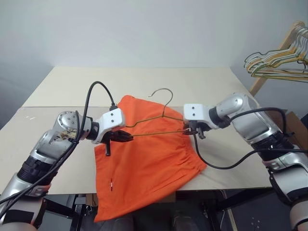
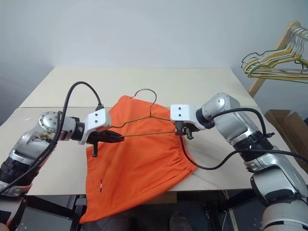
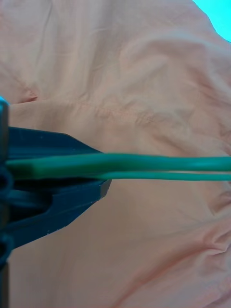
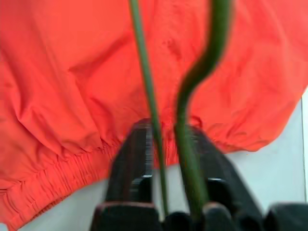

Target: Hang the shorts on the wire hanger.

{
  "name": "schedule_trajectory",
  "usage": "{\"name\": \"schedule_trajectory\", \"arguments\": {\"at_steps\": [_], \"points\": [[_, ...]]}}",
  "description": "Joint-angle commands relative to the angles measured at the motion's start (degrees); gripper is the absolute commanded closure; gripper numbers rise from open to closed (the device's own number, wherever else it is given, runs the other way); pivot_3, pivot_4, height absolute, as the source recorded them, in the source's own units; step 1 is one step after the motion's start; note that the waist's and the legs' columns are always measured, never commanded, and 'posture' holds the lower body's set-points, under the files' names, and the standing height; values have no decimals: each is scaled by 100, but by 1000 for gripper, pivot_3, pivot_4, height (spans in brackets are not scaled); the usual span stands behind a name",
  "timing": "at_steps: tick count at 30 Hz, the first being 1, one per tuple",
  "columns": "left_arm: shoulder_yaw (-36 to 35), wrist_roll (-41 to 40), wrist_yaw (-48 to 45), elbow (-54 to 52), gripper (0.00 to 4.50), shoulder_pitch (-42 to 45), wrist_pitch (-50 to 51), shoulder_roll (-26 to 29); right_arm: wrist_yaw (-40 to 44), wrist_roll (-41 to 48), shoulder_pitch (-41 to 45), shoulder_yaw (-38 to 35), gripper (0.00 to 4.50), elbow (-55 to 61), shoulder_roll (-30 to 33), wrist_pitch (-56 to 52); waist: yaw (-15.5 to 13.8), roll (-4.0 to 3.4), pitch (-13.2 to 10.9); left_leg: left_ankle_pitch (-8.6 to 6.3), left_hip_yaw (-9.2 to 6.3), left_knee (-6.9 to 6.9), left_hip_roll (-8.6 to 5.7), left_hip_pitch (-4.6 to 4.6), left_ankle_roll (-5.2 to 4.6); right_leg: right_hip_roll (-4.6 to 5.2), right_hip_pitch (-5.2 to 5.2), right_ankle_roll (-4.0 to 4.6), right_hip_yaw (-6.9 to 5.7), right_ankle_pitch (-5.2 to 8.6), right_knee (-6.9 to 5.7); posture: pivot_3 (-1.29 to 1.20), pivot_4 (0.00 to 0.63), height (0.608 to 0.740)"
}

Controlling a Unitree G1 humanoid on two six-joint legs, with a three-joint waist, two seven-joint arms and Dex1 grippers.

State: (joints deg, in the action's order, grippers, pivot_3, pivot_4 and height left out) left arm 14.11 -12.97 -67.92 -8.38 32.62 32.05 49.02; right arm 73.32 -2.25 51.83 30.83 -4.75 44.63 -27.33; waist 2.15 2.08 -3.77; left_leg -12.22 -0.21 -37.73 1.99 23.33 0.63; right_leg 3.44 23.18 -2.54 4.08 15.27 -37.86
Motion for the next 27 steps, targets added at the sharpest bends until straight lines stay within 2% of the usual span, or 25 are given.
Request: {"name": "schedule_trajectory", "arguments": {"at_steps": [1,5,8,12,16,19,24,27], "points": [[-91,19,-67,-101,4500,111,-221,-8,79,24,2,-298,4478,220,31,-59,-2,0,0,0,-1,0,0,0,0,0,0,0,0,0,0,4,21,740],[-179,-23,-197,-21,4500,43,-619,-57,173,108,-275,-441,4478,538,197,-54,-18,0,0,0,0,-1,-1,1,0,1,0,0,0,0,1,5,23,740],[-472,-249,-194,173,3762,-18,-904,-215,203,299,-696,-717,4500,936,423,-245,-51,0,0,-1,0,-1,-1,2,1,1,-1,0,-1,0,6,6,27,740],[-1025,-577,158,475,2446,60,-692,-467,84,814,-1516,-1401,4500,1569,779,-979,-123,0,0,-2,0,-7,0,2,0,1,-2,0,0,0,2,8,33,740],[-1689,-1062,405,432,1103,-141,-363,-501,-364,1282,-2792,-2512,4500,2019,1203,-2120,-144,2,-2,-3,-1,-7,-1,1,-2,1,-5,-1,0,1,5,1,52,740],[-2002,-1571,403,-118,112,-494,86,-464,-646,1601,-3634,-3358,4500,2150,1402,-2990,-142,1,-5,-5,0,-6,-1,0,-2,2,-9,-2,1,1,11,1,70,740],[-2102,-1954,576,-1009,28,-1046,392,-441,-887,2190,-4591,-4431,4500,2069,1532,-4499,-137,0,-13,-7,-1,-5,1,-13,-3,0,-17,-2,2,2,6,-13,87,740],[-2074,-2008,455,-1266,28,-1311,287,-319,-725,2647,-4954,-4706,4500,1840,1720,-5175,-111,-9,-22,-9,1,0,2,-25,-4,-2,-29,-2,3,3,15,-19,92,740]]}}
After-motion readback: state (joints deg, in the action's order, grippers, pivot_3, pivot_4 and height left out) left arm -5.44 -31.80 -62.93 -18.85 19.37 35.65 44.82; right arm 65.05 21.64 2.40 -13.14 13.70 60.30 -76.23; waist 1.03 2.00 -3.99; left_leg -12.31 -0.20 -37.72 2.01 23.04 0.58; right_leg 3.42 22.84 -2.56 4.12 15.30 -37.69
